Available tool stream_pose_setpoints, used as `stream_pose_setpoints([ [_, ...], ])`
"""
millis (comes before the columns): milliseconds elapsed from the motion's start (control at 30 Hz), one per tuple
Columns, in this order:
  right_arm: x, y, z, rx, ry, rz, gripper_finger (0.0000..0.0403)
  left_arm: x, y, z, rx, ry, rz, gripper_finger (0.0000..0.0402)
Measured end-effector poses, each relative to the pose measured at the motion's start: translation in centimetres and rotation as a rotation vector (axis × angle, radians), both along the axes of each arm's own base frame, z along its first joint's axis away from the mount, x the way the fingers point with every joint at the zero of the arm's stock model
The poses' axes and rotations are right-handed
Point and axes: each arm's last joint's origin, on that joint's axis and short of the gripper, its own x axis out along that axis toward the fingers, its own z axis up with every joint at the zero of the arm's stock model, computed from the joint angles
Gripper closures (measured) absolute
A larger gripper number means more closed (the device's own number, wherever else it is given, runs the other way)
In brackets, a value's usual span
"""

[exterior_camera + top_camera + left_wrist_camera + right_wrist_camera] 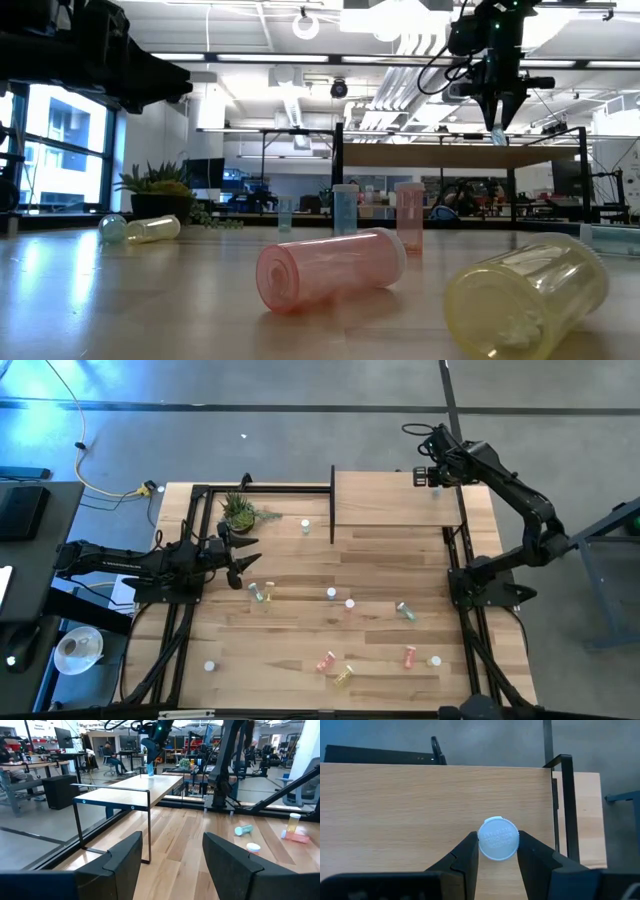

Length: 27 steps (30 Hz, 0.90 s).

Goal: Pick and place medicine bottles onto shelf by color
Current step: Put the blue pill bottle on the shelf

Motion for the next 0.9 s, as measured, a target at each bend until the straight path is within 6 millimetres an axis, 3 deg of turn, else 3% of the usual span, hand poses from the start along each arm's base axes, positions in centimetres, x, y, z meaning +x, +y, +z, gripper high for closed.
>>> stream_pose_setpoints([
  [533, 0.19, 0.06, -0.67, -0.006, 0.021, -0.002, 0.0299, 0.00, 0.00, 0.00, 0.000, 0.000, 0.000, 0.0202],
  [900, 0.15, 0.13, -0.71, 0.001, 0.030, 0.003, 0.0251, 0.00, 0.00, 0.00, 0.000, 0.000, 0.000, 0.0202],
])
